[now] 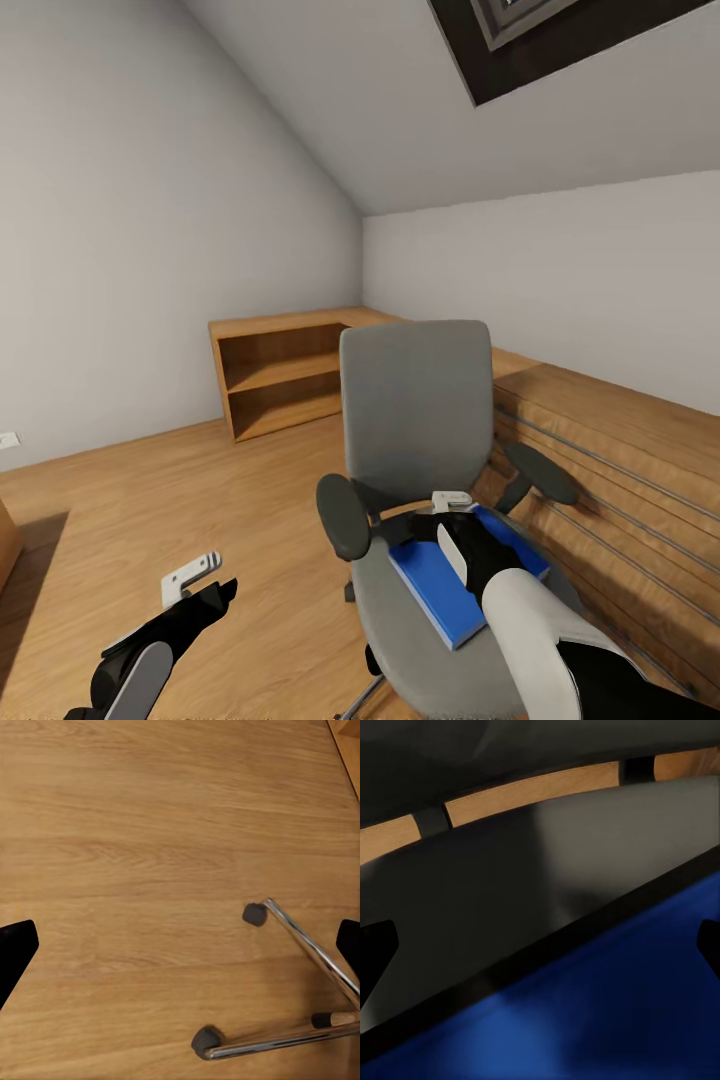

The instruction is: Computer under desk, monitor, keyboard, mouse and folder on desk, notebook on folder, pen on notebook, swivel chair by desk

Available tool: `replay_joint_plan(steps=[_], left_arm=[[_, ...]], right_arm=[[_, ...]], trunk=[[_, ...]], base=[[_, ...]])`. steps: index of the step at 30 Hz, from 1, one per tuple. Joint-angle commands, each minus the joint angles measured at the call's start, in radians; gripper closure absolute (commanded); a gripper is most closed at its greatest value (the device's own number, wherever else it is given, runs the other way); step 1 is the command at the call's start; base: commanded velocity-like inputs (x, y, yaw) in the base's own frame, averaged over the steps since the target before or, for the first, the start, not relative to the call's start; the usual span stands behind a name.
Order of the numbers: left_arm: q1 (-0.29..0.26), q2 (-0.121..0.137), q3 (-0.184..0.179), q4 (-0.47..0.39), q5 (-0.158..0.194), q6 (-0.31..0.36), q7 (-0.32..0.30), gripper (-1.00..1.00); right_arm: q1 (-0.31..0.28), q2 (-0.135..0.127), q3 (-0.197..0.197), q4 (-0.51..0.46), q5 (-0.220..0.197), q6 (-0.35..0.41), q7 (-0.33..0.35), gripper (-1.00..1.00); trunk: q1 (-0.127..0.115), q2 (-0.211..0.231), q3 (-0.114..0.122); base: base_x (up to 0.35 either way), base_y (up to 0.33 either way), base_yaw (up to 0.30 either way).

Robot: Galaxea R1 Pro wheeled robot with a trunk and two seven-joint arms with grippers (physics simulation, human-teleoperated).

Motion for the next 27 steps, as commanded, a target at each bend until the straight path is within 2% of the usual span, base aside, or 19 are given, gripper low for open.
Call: replay_joint_plan(steps=[1, 3, 13, 15, 27], left_arm=[[-0.001, 0.001, -0.002, -0.001, 0.010, 0.000, 0.010, -1.00], [-0.001, 0.001, -0.002, -0.001, 0.010, 0.000, 0.010, -1.00], [-0.001, 0.001, -0.004, -0.003, 0.010, 0.000, 0.011, -1.00], [-0.001, 0.001, -0.004, -0.003, 0.010, 0.000, 0.010, -1.00], [-0.001, 0.001, -0.003, 0.004, 0.012, 0.002, 0.010, -1.00]], right_arm=[[-0.001, 0.001, -0.007, -0.002, 0.010, 0.005, 0.001, -1.00], [-0.001, 0.001, -0.007, -0.002, 0.010, 0.005, 0.001, -1.00], [-0.001, 0.001, -0.007, -0.002, 0.011, 0.005, 0.000, -1.00], [-0.001, 0.001, -0.007, -0.002, 0.010, 0.005, 0.000, -1.00], [-0.001, 0.001, -0.007, 0.000, 0.012, 0.005, -0.001, -1.00]], trunk=[[0.004, -0.008, -0.004], [0.011, -0.022, -0.011], [0.011, -0.022, -0.011], [0.019, -0.036, -0.017], [0.019, -0.036, -0.017]], base=[[0.000, 0.000, 0.000], [0.000, 0.000, 0.000], [0.000, 0.000, 0.000], [0.000, 0.000, 0.000], [0.000, 0.000, 0.000]])
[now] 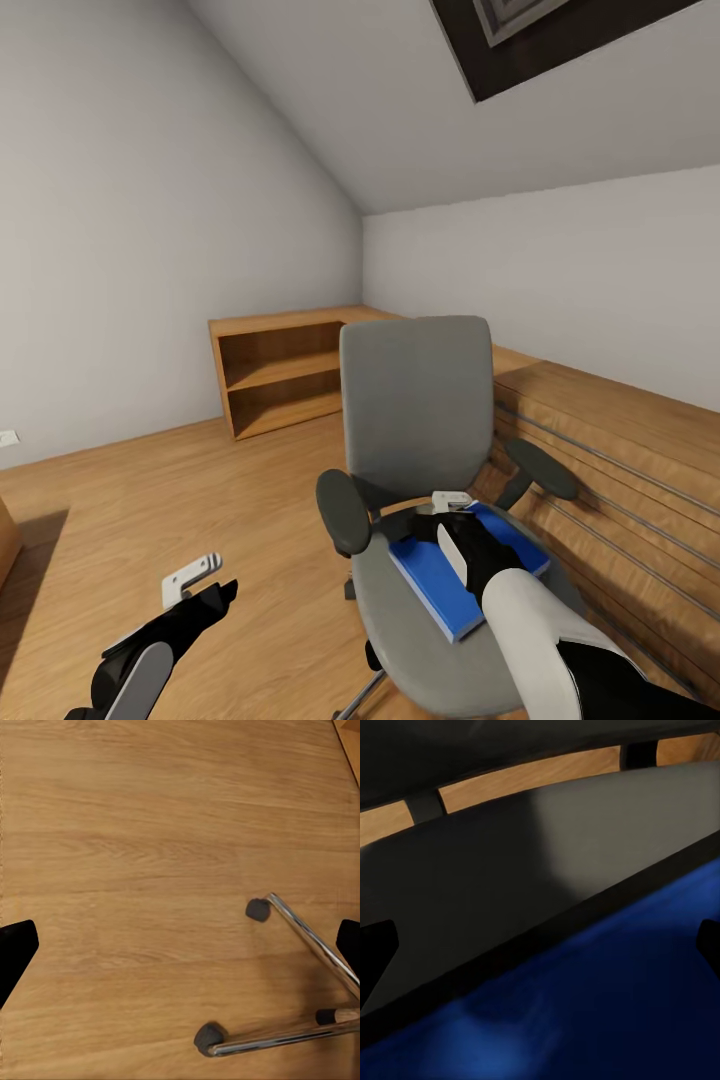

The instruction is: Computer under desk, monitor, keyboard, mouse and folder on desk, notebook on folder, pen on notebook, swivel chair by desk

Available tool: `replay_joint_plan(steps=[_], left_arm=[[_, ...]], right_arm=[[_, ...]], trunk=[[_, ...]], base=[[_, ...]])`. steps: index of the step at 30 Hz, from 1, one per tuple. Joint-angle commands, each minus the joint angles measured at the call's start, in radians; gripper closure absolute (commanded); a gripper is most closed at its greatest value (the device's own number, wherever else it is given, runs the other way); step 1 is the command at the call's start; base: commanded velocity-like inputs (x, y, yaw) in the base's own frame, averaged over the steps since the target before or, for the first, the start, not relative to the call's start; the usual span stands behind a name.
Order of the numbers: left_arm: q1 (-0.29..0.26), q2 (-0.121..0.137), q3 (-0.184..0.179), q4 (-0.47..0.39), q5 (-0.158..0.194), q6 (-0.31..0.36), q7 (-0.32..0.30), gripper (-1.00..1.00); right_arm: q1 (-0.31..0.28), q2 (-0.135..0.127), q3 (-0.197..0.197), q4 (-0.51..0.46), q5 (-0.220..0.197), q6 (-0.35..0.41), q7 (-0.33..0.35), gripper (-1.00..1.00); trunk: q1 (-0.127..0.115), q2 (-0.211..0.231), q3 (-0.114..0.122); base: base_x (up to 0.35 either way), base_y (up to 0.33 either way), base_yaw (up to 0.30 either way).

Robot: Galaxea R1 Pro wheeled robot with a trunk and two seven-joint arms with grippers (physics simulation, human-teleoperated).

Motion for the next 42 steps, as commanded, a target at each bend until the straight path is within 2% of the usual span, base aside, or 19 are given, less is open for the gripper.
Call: replay_joint_plan(steps=[1, 8, 17, 31, 42], left_arm=[[-0.001, 0.002, -0.002, 0.001, 0.010, 0.001, 0.010, -1.00], [-0.001, 0.003, -0.002, 0.003, 0.002, 0.005, 0.009, -1.00], [-0.001, 0.001, -0.003, 0.001, -0.049, 0.001, 0.008, -1.00], [-0.001, 0.001, -0.003, 0.001, -0.054, 0.004, 0.007, -1.00], [-0.001, 0.001, -0.003, 0.002, -0.052, 0.003, 0.005, -1.00]], right_arm=[[0.000, 0.001, -0.007, -0.002, 0.010, 0.005, 0.001, -1.00], [0.000, 0.001, -0.007, -0.002, 0.010, 0.013, 0.000, -1.00], [0.000, 0.000, -0.007, -0.002, 0.010, 0.015, -0.001, -1.00], [0.000, 0.000, -0.007, -0.002, 0.011, 0.015, -0.001, -1.00], [0.000, 0.000, -0.007, -0.001, 0.012, 0.015, -0.002, -1.00]], trunk=[[0.000, -0.001, -0.001], [0.000, -0.001, -0.001], [0.000, -0.001, -0.001], [0.000, -0.001, -0.001], [0.000, -0.001, -0.001]], base=[[0.000, 0.000, 0.000], [-0.129, -0.078, 0.000], [-0.048, -0.032, 0.000], [-0.189, 0.000, 0.000], [-0.064, -0.007, 0.000]])
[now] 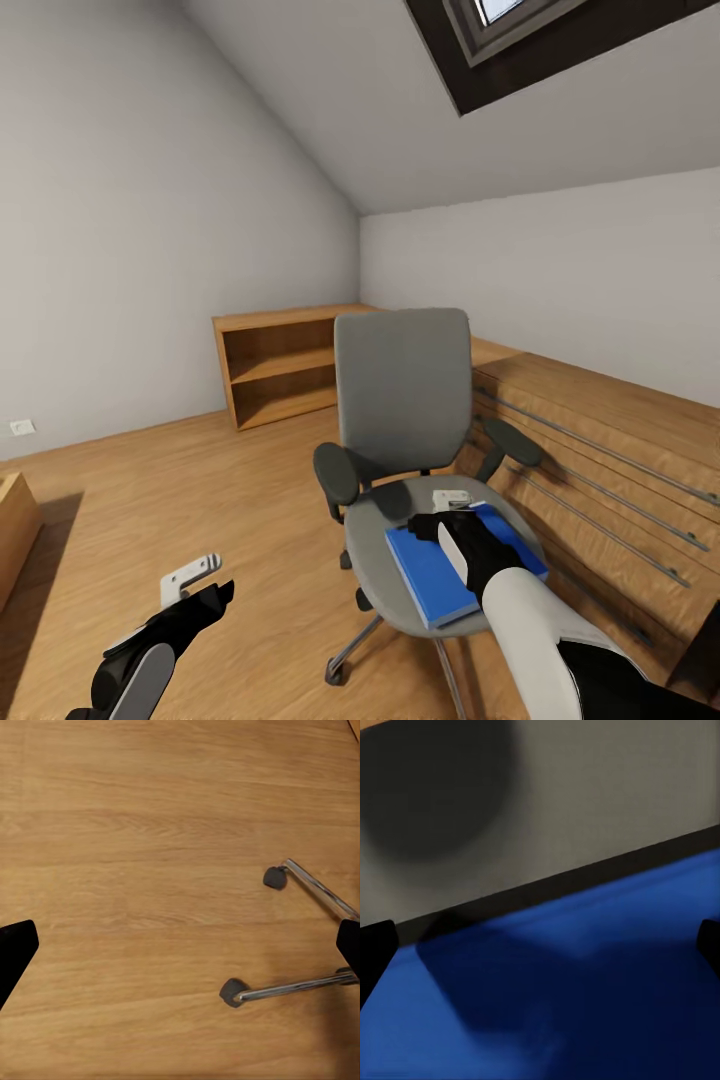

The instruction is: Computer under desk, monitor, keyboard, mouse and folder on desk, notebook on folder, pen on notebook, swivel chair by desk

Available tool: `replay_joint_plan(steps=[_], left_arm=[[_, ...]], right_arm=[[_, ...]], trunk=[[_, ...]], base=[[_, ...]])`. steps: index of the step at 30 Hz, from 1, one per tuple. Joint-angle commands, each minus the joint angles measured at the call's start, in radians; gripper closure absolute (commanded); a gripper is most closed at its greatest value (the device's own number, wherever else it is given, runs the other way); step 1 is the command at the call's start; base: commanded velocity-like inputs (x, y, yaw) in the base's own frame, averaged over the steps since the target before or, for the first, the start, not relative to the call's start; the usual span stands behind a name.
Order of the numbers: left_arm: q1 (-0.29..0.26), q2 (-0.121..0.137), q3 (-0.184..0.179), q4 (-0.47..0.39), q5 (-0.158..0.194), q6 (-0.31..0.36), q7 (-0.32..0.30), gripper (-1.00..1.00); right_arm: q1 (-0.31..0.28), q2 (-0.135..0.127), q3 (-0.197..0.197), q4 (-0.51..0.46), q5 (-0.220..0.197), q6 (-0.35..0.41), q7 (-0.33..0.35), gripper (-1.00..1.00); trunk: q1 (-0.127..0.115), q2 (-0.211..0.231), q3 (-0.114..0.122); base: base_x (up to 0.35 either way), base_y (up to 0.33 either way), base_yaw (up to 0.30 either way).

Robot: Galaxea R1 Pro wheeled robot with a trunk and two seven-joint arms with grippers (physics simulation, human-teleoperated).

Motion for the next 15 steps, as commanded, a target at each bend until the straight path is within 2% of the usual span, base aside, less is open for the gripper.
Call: replay_joint_plan(steps=[1, 4, 10, 15], left_arm=[[-0.001, 0.001, -0.002, -0.002, 0.010, 0.001, 0.010, -1.00], [-0.001, 0.001, -0.002, -0.002, 0.010, 0.001, 0.010, -1.00], [-0.001, 0.001, -0.002, -0.001, 0.011, 0.002, 0.010, -1.00], [-0.001, 0.001, -0.002, -0.001, 0.011, 0.002, 0.010, -1.00]], right_arm=[[0.000, 0.001, -0.010, 0.008, 0.009, 0.005, 0.001, -1.00], [0.000, 0.001, -0.010, 0.008, 0.009, 0.005, 0.001, -1.00], [0.000, 0.001, -0.010, 0.013, 0.009, 0.004, 0.001, -1.00], [0.000, 0.002, -0.010, 0.016, 0.009, 0.004, 0.001, -1.00]], trunk=[[0.000, 0.000, -0.001], [0.000, 0.000, -0.001], [0.000, 0.000, -0.001], [0.000, 0.000, -0.001]], base=[[-0.017, -0.002, 0.000], [-0.096, -0.001, 0.000], [-0.228, 0.000, 0.000], [-0.066, 0.000, 0.000]])
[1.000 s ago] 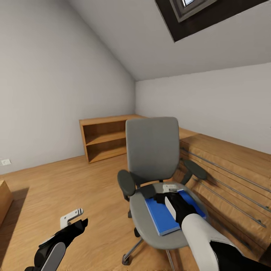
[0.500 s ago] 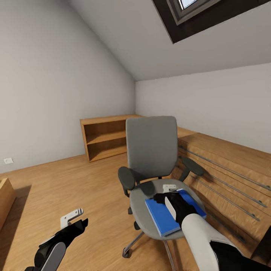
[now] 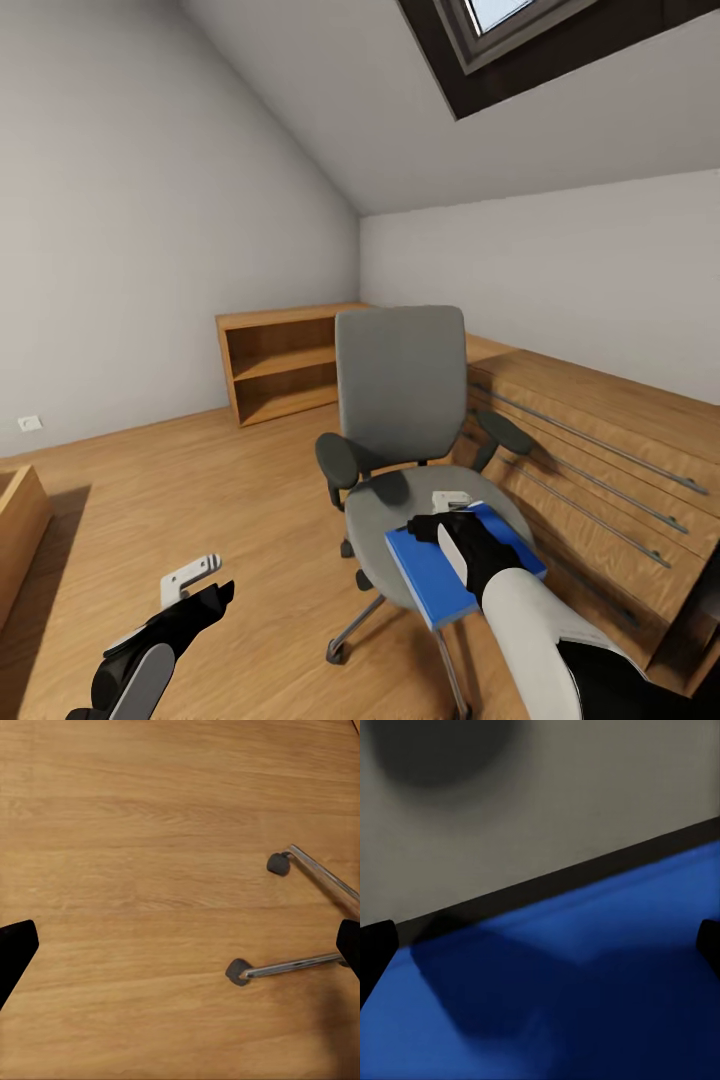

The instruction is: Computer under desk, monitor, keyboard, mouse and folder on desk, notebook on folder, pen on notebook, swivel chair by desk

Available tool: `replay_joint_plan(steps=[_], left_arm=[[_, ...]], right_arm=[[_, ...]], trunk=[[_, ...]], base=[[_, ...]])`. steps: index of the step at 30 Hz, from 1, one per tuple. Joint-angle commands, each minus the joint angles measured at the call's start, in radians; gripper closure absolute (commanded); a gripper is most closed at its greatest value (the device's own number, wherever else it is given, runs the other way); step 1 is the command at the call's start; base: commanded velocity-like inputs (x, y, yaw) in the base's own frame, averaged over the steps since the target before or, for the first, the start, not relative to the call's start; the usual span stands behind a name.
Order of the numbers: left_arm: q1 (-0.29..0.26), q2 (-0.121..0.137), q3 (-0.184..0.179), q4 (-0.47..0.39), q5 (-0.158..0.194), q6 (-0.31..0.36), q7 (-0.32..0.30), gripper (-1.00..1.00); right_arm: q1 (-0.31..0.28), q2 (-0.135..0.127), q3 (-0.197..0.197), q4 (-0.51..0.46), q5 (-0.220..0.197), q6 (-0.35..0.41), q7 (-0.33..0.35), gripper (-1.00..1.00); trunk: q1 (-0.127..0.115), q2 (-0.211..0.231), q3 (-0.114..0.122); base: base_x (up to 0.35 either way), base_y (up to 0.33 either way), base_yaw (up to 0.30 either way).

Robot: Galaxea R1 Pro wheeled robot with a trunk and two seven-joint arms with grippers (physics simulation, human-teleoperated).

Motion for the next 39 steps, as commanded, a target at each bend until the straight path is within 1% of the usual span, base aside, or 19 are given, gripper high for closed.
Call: replay_joint_plan(steps=[1, 12, 19, 32, 39], left_arm=[[-0.001, 0.001, -0.002, -0.001, 0.010, 0.000, 0.010, -1.00], [-0.001, 0.001, -0.002, -0.002, 0.009, 0.000, 0.010, -1.00], [-0.001, 0.001, -0.002, -0.002, 0.008, -0.001, 0.011, -1.00], [-0.001, 0.000, -0.002, -0.001, 0.011, -0.002, 0.010, -1.00], [-0.001, -0.001, -0.003, -0.001, 0.011, -0.004, 0.010, -1.00]], right_arm=[[0.000, 0.001, -0.010, 0.010, 0.005, 0.005, 0.001, -1.00], [0.000, 0.002, -0.010, 0.010, 0.005, 0.005, 0.001, -1.00], [0.000, 0.002, -0.009, 0.010, 0.005, 0.005, 0.001, -1.00], [0.000, 0.003, -0.009, 0.015, 0.005, 0.003, 0.002, -1.00], [0.000, 0.001, -0.010, 0.013, 0.003, -0.002, 0.002, -1.00]], trunk=[[0.000, 0.000, -0.001], [0.000, 0.000, -0.001], [0.000, 0.000, -0.001], [0.000, 0.000, -0.001], [-0.027, 0.049, 0.021]], base=[[-0.016, 0.000, 0.000], [-0.006, 0.000, 0.000], [-0.111, 0.000, 0.000], [-0.004, 0.000, 0.000], [0.000, 0.000, 0.000]])
